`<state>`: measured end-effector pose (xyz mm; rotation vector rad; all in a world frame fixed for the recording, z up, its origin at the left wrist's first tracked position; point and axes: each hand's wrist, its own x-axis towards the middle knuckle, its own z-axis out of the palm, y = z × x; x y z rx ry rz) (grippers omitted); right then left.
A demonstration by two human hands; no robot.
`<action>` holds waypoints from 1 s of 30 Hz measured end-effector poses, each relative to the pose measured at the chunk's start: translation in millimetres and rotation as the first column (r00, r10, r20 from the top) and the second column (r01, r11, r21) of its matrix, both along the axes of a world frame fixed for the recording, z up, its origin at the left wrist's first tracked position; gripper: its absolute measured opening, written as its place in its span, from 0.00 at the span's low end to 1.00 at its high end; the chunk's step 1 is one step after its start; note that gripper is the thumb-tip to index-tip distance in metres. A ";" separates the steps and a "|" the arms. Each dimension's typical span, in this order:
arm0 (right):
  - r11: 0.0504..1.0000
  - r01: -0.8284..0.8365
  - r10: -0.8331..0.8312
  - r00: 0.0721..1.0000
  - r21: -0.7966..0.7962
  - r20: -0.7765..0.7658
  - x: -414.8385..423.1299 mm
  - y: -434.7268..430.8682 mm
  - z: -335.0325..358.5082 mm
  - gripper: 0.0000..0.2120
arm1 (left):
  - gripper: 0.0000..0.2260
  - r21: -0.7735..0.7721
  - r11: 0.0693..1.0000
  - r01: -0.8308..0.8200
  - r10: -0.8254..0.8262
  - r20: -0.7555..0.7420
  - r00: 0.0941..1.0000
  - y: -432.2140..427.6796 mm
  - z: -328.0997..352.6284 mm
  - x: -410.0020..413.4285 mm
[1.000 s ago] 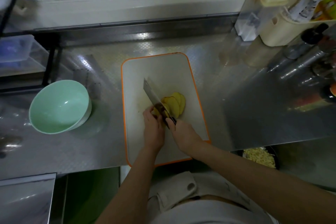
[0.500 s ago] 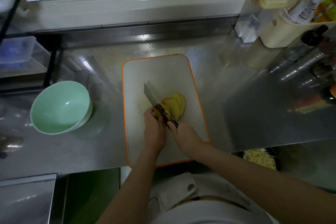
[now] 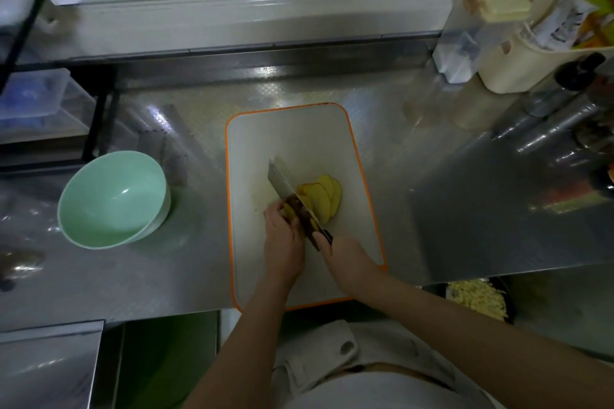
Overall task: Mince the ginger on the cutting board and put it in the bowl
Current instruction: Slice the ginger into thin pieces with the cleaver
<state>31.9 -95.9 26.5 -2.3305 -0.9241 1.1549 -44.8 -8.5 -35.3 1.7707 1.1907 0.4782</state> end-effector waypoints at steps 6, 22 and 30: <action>0.999 0.032 -0.032 0.999 0.006 -0.040 -0.6 11.7 -7.8 0.21 | 0.17 0.002 1.000 -0.004 0.004 -0.004 1.000 -0.3 0.5 -1.5; 0.987 -0.100 0.089 0.992 -0.125 -0.090 5.2 -9.8 5.1 0.19 | 0.16 0.020 1.000 -0.023 0.022 0.017 1.000 0.0 2.6 0.4; 0.994 -0.045 0.048 0.999 0.097 -0.020 16.4 -4.1 -4.1 0.18 | 0.16 -0.007 1.000 -0.025 0.025 0.083 0.996 4.4 5.5 0.8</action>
